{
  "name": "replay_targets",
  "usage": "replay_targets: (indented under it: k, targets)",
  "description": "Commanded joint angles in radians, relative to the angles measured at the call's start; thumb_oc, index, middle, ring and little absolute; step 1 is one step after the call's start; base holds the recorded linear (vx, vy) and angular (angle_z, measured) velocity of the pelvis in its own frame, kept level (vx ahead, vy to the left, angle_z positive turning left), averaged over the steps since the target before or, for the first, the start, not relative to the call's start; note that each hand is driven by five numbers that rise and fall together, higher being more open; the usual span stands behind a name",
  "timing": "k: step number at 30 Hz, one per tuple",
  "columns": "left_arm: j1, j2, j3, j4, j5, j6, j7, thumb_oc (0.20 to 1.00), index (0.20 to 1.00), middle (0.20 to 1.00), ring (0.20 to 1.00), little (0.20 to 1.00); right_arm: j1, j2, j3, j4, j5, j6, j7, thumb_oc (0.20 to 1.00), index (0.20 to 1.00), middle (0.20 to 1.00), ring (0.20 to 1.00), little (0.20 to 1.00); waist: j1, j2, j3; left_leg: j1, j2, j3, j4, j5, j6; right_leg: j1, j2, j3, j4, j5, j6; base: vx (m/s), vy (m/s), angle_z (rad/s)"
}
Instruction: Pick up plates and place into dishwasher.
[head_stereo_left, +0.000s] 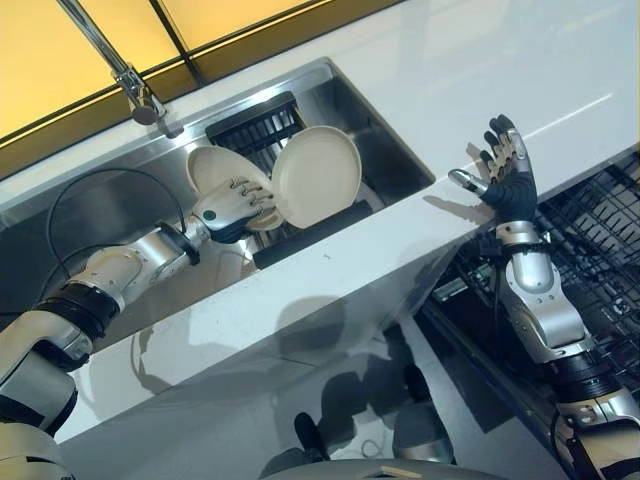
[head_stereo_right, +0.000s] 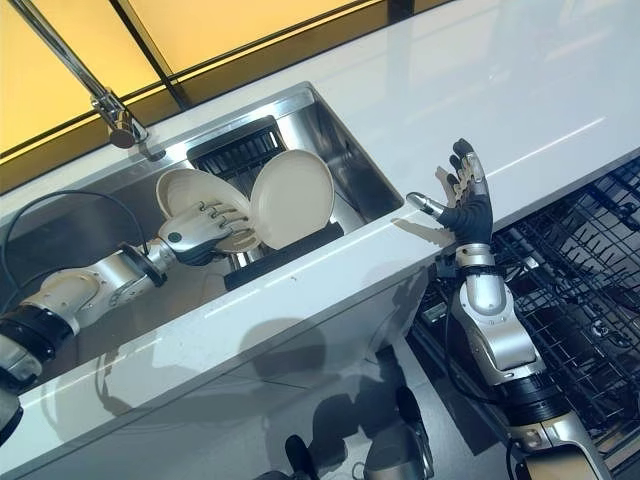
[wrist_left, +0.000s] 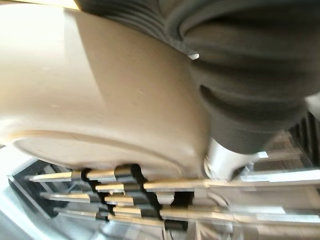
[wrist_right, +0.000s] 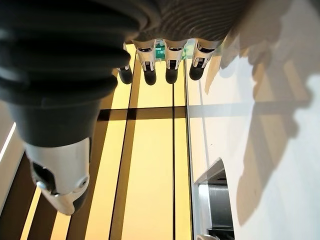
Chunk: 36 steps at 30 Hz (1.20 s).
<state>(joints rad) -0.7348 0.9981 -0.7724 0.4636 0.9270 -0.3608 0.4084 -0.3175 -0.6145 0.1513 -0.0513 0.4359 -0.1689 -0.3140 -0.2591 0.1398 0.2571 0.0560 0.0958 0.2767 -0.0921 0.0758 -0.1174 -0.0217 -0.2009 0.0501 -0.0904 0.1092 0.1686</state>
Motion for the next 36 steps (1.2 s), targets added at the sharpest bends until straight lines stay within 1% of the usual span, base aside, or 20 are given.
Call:
replay_targets:
  k: [1,5,10,11,15,21,24,25,26,27,28,29,30,31,32,33,34,36]
  targets:
    - [-0.028,0.069,0.064,0.032,-0.007,0.01,-0.018,0.2,0.2,0.2,0.2,0.2,-0.022,-0.053,-0.048,-0.018,0.021,-0.014,0.012,1.0,1.0,1.0,1.0,1.0,0.017,-0.008,-0.061,0.003,-0.01,-0.044,0.014,-0.094,0.024,-0.038,-0.068,-0.022,0.08,-0.065,0.045,0.09,-0.007,0.0]
    - [0.019,0.121,0.106,-0.006,-0.013,-0.005,-0.059,0.2,0.2,0.2,0.2,0.2,0.006,-0.062,-0.065,-0.023,0.026,-0.007,0.025,1.0,1.0,1.0,1.0,1.0,0.034,0.006,-0.076,0.014,-0.013,-0.055,0.016,-0.096,0.022,-0.018,-0.075,-0.036,0.078,-0.071,0.046,0.09,-0.001,0.01]
    - [0.065,0.162,0.145,-0.04,-0.009,-0.007,-0.107,0.2,0.2,0.2,0.2,0.2,0.026,-0.072,-0.076,-0.025,0.037,-0.003,0.034,1.0,1.0,1.0,1.0,1.0,0.051,0.019,-0.089,0.02,-0.015,-0.067,0.018,-0.098,0.02,0.0,-0.082,-0.053,0.076,-0.078,0.046,0.05,-0.004,0.01]
    - [0.078,0.18,0.156,-0.048,-0.013,-0.011,-0.119,0.2,0.2,0.2,0.2,0.2,0.032,-0.075,-0.081,-0.024,0.043,0.001,0.036,1.0,1.0,1.0,1.0,1.0,0.062,0.023,-0.096,0.023,-0.016,-0.073,0.018,-0.099,0.019,0.008,-0.085,-0.062,0.074,-0.079,0.047,0.06,-0.011,0.02]
    - [0.105,0.21,0.188,-0.066,-0.008,-0.027,-0.143,0.2,0.2,0.2,0.2,0.2,0.044,-0.079,-0.082,-0.027,0.046,0.002,0.029,1.0,1.0,1.0,1.0,1.0,0.074,0.031,-0.107,0.027,-0.018,-0.084,0.019,-0.101,0.018,0.021,-0.092,-0.08,0.071,-0.083,0.049,0.03,-0.007,0.08]
    - [0.109,0.241,0.198,-0.09,0.01,-0.08,-0.185,0.2,0.2,0.2,0.2,0.2,0.051,-0.08,-0.086,-0.023,0.044,0.0,0.021,1.0,1.0,1.0,1.0,1.0,0.086,0.039,-0.117,0.03,-0.021,-0.092,0.02,-0.104,0.017,0.032,-0.1,-0.095,0.071,-0.085,0.053,0.0,-0.007,0.07]
    - [0.107,0.263,0.197,-0.114,-0.002,-0.096,-0.209,0.2,0.2,0.2,0.2,0.2,0.054,-0.084,-0.088,-0.026,0.046,0.002,0.014,1.0,1.0,1.0,1.0,1.0,0.089,0.043,-0.12,0.032,-0.022,-0.096,0.02,-0.105,0.018,0.034,-0.102,-0.099,0.071,-0.086,0.054,0.0,-0.004,0.02]
    - [0.106,0.266,0.195,-0.118,-0.007,-0.091,-0.211,0.2,0.2,0.2,0.2,0.2,0.054,-0.085,-0.087,-0.024,0.047,0.0,0.013,1.0,1.0,1.0,1.0,1.0,0.09,0.043,-0.12,0.032,-0.022,-0.098,0.02,-0.106,0.018,0.036,-0.101,-0.1,0.07,-0.086,0.054,0.0,-0.022,0.09]
    - [0.105,0.273,0.198,-0.12,-0.02,-0.079,-0.201,0.2,0.2,0.2,0.2,0.2,0.055,-0.085,-0.088,-0.02,0.049,-0.002,0.017,1.0,1.0,1.0,1.0,1.0,0.091,0.042,-0.122,0.034,-0.022,-0.101,0.02,-0.106,0.018,0.038,-0.101,-0.1,0.069,-0.085,0.054,0.0,-0.027,0.08]
    - [0.103,0.275,0.201,-0.122,-0.046,-0.053,-0.185,0.2,0.2,0.2,0.2,0.2,0.056,-0.084,-0.087,-0.019,0.047,-0.005,0.023,1.0,1.0,1.0,1.0,1.0,0.091,0.041,-0.124,0.035,-0.021,-0.101,0.019,-0.107,0.017,0.04,-0.1,-0.101,0.067,-0.085,0.055,-0.01,-0.039,0.06]
    - [0.097,0.277,0.209,-0.12,-0.077,-0.027,-0.151,0.2,0.2,0.2,0.2,0.2,0.06,-0.082,-0.086,-0.023,0.043,-0.007,0.033,1.0,1.0,1.0,1.0,1.0,0.092,0.037,-0.127,0.037,-0.021,-0.103,0.018,-0.108,0.019,0.043,-0.098,-0.101,0.065,-0.085,0.054,-0.01,-0.038,0.07]
    - [0.093,0.279,0.213,-0.118,-0.096,-0.017,-0.127,0.2,0.2,0.2,0.2,0.2,0.063,-0.081,-0.087,-0.026,0.04,-0.009,0.038,1.0,1.0,1.0,1.0,1.0,0.092,0.034,-0.129,0.037,-0.021,-0.103,0.018,-0.108,0.019,0.045,-0.097,-0.102,0.063,-0.084,0.054,-0.02,-0.063,0.08]
    - [0.088,0.282,0.231,-0.121,-0.131,-0.003,-0.072,0.2,0.2,0.2,0.2,0.2,0.072,-0.079,-0.093,-0.034,0.031,-0.015,0.056,1.0,1.0,1.0,1.0,1.0,0.095,0.028,-0.135,0.036,-0.018,-0.104,0.017,-0.108,0.02,0.044,-0.094,-0.103,0.06,-0.083,0.054,-0.02,-0.075,0.07]
    - [0.091,0.283,0.253,-0.125,-0.146,-0.001,-0.025,0.2,0.2,0.2,0.2,0.2,0.078,-0.078,-0.099,-0.041,0.026,-0.022,0.066,1.0,1.0,1.0,1.0,1.0,0.1,0.021,-0.138,0.035,-0.016,-0.106,0.017,-0.108,0.02,0.046,-0.091,-0.104,0.058,-0.083,0.053,-0.08,-0.108,0.04]
    - [0.099,0.275,0.295,-0.135,-0.159,-0.007,0.048,0.2,0.2,0.2,0.2,0.2,0.088,-0.072,-0.108,-0.051,0.017,-0.034,0.085,1.0,1.0,1.0,1.0,1.0,0.107,0.008,-0.14,0.03,-0.01,-0.107,0.02,-0.099,0.021,0.042,-0.086,-0.107,0.059,-0.073,0.048,-0.08,-0.087,0.01]
    - [0.111,0.272,0.313,-0.14,-0.159,-0.012,0.062,0.2,0.2,0.2,0.2,0.2,0.089,-0.069,-0.108,-0.053,0.013,-0.036,0.09,1.0,1.0,1.0,1.0,1.0,0.107,0.007,-0.142,0.03,-0.008,-0.107,0.02,-0.099,0.021,0.043,-0.085,-0.108,0.059,-0.073,0.048,-0.09,-0.1,0.0]
    - [0.126,0.262,0.351,-0.161,-0.161,-0.018,0.1,0.2,0.2,0.2,0.2,0.2,0.096,-0.062,-0.114,-0.061,0.004,-0.044,0.102,1.0,1.0,1.0,1.0,1.0,0.114,-0.004,-0.147,0.03,-0.004,-0.108,0.02,-0.099,0.021,0.044,-0.082,-0.113,0.059,-0.073,0.047,-0.05,-0.108,0.01]
    - [0.166,0.229,0.429,-0.211,-0.172,-0.065,0.182,0.2,0.2,0.2,0.2,0.2,0.089,-0.054,-0.12,-0.081,-0.018,-0.056,0.129,1.0,1.0,1.0,1.0,1.0,0.13,-0.03,-0.158,0.03,0.006,-0.114,0.021,-0.1,0.019,0.049,-0.075,-0.123,0.057,-0.073,0.044,-0.06,-0.136,0.01]
